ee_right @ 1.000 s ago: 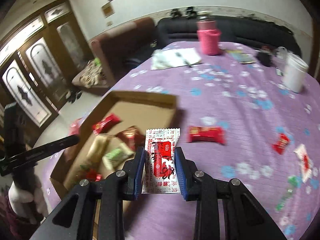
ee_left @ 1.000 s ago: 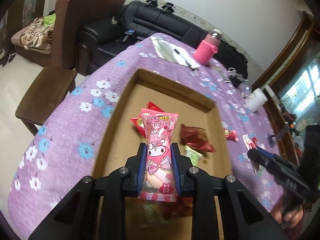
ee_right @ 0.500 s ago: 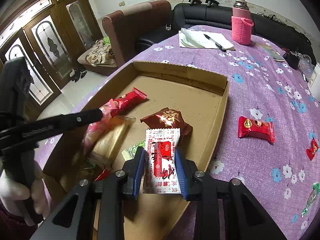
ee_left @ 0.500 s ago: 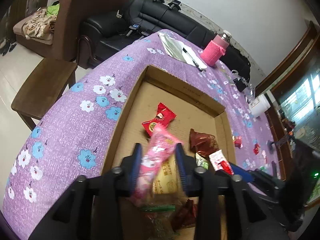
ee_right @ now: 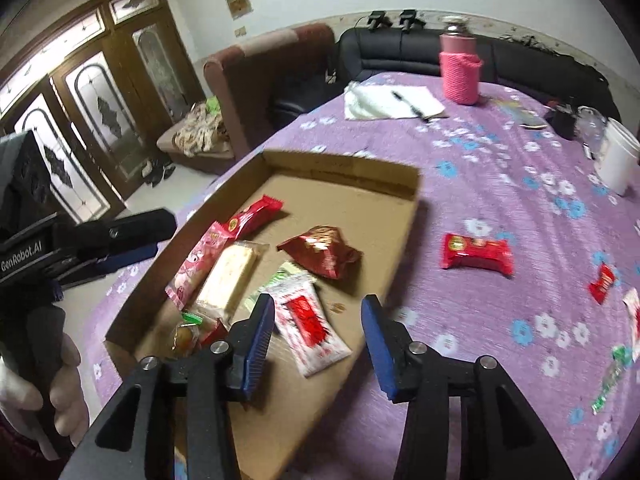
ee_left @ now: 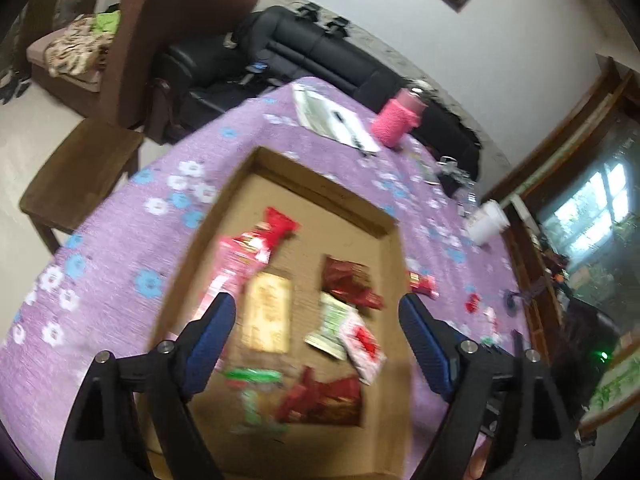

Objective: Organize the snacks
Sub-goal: 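Move both open tools back to the remaining snacks on the tablecloth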

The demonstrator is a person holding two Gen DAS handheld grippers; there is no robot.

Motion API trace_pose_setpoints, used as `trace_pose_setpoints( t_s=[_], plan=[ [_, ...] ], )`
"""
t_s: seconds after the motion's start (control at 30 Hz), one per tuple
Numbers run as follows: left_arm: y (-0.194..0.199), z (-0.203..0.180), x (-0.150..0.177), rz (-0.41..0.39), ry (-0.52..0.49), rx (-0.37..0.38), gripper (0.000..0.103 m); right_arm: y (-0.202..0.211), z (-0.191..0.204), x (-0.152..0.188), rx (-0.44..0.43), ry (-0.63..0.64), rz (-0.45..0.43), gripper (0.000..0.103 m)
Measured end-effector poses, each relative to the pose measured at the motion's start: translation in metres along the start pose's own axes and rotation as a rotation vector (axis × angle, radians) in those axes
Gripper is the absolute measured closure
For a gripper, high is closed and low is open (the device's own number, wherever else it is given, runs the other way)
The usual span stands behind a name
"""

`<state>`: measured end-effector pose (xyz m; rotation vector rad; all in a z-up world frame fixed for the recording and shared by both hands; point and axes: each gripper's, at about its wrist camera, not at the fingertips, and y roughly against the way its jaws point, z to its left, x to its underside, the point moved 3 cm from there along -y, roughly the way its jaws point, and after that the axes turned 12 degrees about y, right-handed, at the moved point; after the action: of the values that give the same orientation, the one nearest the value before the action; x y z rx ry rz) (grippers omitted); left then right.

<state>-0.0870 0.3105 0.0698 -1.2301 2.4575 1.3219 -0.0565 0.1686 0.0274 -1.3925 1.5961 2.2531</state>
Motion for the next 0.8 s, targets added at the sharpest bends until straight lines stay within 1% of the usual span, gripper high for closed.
trace_pose_setpoints(
  t_s=[0.07, 0.17, 0.3, 0.37, 0.43, 0.5, 0.57, 0.6, 0.63, 0.67, 0.73, 0.8],
  plan=[
    [0.001, -0.011, 0.006, 0.014, -0.017, 0.028, 0.020, 0.015, -0.014, 0.007, 0.020, -0.023, -0.019, 0.053],
    [0.008, -0.035, 0.021, 0.021, -0.070, 0.036, 0.020, 0.039, -0.040, 0.020, 0.063, -0.067, -0.046, 0.053],
    [0.022, -0.068, 0.036, 0.008, -0.148, 0.065, 0.020, 0.076, -0.086, 0.039, 0.131, -0.141, -0.083, 0.053],
    [0.028, -0.084, 0.041, -0.007, -0.184, 0.083, 0.020, 0.101, -0.113, 0.046, 0.180, -0.178, -0.107, 0.054],
    [0.031, -0.098, 0.044, -0.020, -0.217, 0.082, 0.020, 0.131, -0.141, 0.052, 0.248, -0.207, -0.136, 0.054],
    [0.027, -0.110, 0.047, 0.001, -0.234, 0.093, 0.020, 0.158, -0.166, 0.055, 0.305, -0.233, -0.166, 0.054],
    [0.021, -0.119, 0.050, 0.018, -0.243, 0.092, 0.020, 0.191, -0.194, 0.058, 0.384, -0.256, -0.200, 0.053],
    [0.017, -0.122, 0.052, 0.027, -0.247, 0.091, 0.020, 0.206, -0.206, 0.059, 0.422, -0.266, -0.213, 0.050],
    [0.012, -0.127, 0.053, 0.039, -0.250, 0.092, 0.020, 0.219, -0.218, 0.060, 0.456, -0.276, -0.226, 0.044],
    [0.007, -0.131, 0.055, 0.048, -0.251, 0.093, 0.020, 0.233, -0.230, 0.061, 0.489, -0.291, -0.239, 0.040],
    [-0.004, -0.140, 0.058, 0.068, -0.255, 0.091, 0.020, 0.252, -0.251, 0.064, 0.525, -0.324, -0.256, 0.040],
    [-0.018, -0.148, 0.061, 0.088, -0.261, 0.084, 0.020, 0.254, -0.263, 0.069, 0.524, -0.346, -0.250, 0.040]
  ],
)
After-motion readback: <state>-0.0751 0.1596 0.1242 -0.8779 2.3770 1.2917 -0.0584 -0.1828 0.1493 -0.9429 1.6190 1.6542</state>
